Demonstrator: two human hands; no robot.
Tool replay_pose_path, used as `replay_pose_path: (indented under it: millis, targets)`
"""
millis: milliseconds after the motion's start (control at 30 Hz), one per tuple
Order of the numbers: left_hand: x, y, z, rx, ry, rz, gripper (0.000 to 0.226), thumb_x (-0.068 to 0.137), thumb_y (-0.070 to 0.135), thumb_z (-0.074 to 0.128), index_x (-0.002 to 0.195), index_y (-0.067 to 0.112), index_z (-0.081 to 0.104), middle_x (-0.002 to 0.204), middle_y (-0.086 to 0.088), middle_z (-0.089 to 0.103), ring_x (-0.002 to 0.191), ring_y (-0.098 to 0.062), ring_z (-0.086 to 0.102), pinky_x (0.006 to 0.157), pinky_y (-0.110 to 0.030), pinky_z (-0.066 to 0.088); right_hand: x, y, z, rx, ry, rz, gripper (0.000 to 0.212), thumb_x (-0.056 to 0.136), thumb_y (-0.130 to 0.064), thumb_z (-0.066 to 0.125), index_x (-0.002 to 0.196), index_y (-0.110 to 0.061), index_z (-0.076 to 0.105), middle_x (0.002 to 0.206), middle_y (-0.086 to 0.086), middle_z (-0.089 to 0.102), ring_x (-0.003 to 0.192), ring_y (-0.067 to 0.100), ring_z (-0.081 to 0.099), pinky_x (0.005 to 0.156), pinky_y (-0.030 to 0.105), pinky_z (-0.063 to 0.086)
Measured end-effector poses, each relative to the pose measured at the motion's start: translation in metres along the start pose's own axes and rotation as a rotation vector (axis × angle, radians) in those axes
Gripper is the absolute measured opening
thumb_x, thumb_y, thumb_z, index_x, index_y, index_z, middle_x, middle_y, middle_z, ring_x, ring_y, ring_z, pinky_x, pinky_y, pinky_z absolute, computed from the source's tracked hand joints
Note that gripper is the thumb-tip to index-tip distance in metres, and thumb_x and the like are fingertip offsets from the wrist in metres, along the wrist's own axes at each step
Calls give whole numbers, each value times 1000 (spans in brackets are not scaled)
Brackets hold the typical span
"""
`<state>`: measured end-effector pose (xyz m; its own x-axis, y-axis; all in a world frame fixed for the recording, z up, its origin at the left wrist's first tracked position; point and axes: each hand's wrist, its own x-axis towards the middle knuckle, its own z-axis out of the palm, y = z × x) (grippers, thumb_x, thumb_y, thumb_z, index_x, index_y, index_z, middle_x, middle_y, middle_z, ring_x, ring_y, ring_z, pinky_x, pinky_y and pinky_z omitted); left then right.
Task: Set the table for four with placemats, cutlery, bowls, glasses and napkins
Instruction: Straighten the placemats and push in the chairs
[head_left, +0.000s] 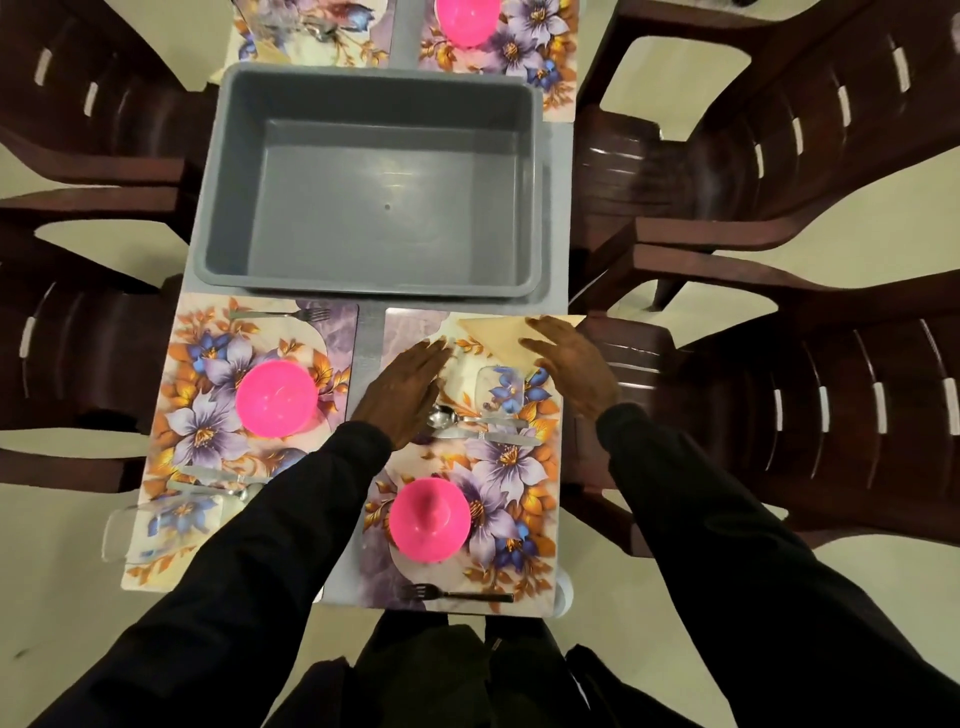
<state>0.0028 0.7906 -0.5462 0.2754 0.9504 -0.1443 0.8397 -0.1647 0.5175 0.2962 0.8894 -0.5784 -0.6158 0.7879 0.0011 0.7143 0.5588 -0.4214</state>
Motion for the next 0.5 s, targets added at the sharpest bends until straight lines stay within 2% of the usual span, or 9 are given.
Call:
replay_pose_path:
  millis: [67, 200, 367, 500]
  targets:
    - [10, 0, 0, 24, 9, 29, 55, 105, 30, 27, 153, 9, 42, 158, -14, 42, 147, -33, 39, 119, -47, 36, 5, 2, 4, -14, -9, -5, 44, 79, 5, 80, 120, -9, 73, 138, 19, 62, 127, 41, 58, 102, 49, 52]
    - [24, -4, 4, 54, 22, 75, 50, 106, 27, 34, 152, 8, 44, 159, -13, 41, 148, -33, 36, 119, -48, 35, 7, -2, 10, -20, -9, 17, 43, 80, -1, 82, 121, -10, 73, 139, 17, 61, 130, 39, 55, 105, 45, 48]
    - [34, -9, 9, 75, 36, 110, 47, 106, 14, 48, 152, 8, 44, 160, -12, 40, 150, -31, 34, 120, -48, 34, 10, -15, 15, -7, -54, 59, 47, 81, -8, 82, 126, -9, 70, 144, 18, 57, 133, 41, 51, 106, 51, 48]
    - [36, -12, 14, 64, 16, 121, 46, 105, 13, 52, 150, 11, 46, 161, -10, 39, 150, -30, 33, 120, -49, 33, 7, -19, 19, 2, -62, 72, 43, 82, -12, 82, 124, -11, 72, 145, 17, 56, 134, 41, 51, 106, 52, 47]
